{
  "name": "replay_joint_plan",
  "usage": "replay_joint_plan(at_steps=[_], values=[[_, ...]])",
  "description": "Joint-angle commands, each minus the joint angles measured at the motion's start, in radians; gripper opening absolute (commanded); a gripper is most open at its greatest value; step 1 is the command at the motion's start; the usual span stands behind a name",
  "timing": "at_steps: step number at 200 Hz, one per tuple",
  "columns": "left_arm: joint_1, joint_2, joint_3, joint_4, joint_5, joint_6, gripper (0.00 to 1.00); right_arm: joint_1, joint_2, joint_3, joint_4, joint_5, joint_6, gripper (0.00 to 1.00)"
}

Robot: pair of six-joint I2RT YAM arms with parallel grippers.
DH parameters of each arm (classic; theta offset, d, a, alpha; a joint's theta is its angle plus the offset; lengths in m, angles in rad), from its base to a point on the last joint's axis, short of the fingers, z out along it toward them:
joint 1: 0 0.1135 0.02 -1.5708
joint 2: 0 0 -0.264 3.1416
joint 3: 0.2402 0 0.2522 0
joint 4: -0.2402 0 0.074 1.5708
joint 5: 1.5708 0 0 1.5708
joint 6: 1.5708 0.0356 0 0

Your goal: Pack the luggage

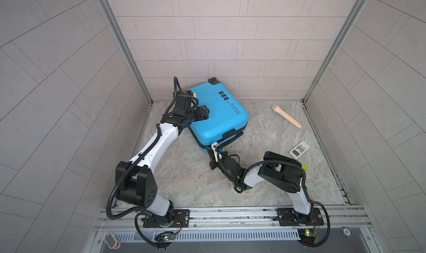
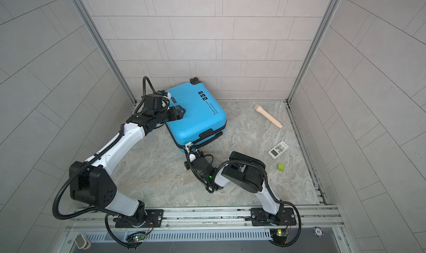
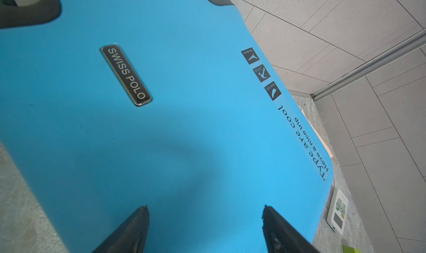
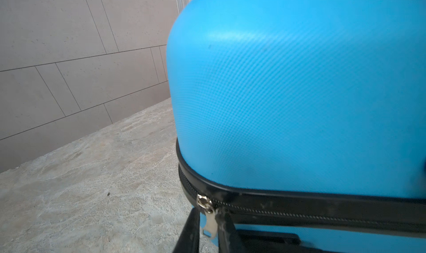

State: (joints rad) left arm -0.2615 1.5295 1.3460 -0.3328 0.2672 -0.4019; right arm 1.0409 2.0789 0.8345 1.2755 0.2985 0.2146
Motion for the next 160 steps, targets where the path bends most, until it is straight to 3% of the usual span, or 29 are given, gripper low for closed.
replay_joint_plan(at_steps=[1,89,160], values=[[0.0,0.002,-0.025,-0.061,0.007,0.006,0.83,0.005,0.025,0.031,0.041,-0.016,0.023,0.2],[0.001,0.006,-0.025,-0.063,0.008,0.006,0.83,0.011,0.067,0.015,0.077,0.039,0.077,0.2],[0.013,0.002,-0.041,-0.061,0.013,0.008,0.83,0.019,0.07,0.027,0.062,0.089,0.061,0.35]])
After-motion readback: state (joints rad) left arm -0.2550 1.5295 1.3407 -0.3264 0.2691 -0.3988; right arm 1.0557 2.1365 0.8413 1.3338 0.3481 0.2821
